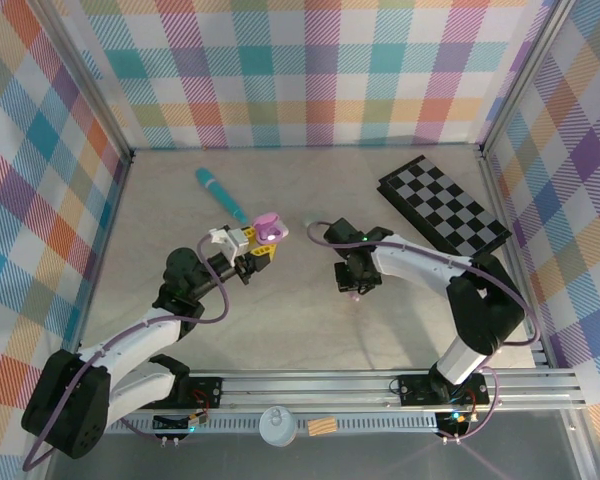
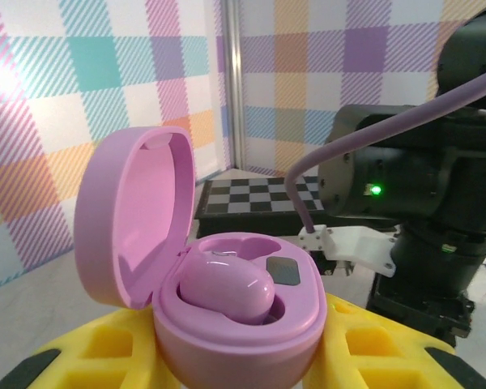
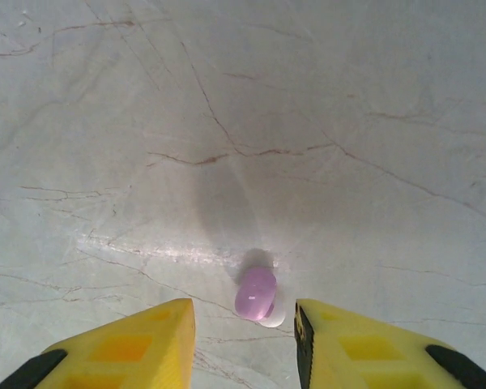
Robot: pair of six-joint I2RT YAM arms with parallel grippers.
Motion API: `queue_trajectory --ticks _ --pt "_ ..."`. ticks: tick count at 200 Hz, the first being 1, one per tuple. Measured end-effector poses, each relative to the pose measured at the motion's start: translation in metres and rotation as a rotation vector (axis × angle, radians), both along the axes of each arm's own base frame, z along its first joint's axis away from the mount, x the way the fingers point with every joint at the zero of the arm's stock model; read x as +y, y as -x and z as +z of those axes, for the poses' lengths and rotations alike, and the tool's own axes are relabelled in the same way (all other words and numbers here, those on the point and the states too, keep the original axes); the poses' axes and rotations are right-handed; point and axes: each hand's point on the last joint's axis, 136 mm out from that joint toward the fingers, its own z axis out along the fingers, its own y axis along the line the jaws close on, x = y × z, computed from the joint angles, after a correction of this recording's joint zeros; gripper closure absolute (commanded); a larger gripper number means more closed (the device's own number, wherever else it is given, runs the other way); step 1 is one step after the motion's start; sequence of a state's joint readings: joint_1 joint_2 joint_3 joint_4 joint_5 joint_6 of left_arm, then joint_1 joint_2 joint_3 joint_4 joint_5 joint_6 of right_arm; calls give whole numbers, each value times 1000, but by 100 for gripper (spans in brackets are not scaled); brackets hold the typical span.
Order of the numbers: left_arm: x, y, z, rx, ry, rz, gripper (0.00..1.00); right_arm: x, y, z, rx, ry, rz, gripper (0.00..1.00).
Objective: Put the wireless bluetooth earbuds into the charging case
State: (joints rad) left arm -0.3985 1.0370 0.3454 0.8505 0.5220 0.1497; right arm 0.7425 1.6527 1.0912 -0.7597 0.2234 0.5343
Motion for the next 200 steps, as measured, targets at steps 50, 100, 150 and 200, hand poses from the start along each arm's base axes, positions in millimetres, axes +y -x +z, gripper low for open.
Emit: queue_trajectory --ticks 50,100,150,200 --pt "27 -19 -1 18 67 89 68 1 4 -15 -1 201 92 64" --pt "33 -22 10 -3 108 97 68 4 3 -17 -25 336 156 69" --pt "35 -16 16 -20 104 98 68 -2 10 -27 4 412 182 71" --pt "35 -12 19 -27 98 92 68 -4 14 -36 23 452 202 75"
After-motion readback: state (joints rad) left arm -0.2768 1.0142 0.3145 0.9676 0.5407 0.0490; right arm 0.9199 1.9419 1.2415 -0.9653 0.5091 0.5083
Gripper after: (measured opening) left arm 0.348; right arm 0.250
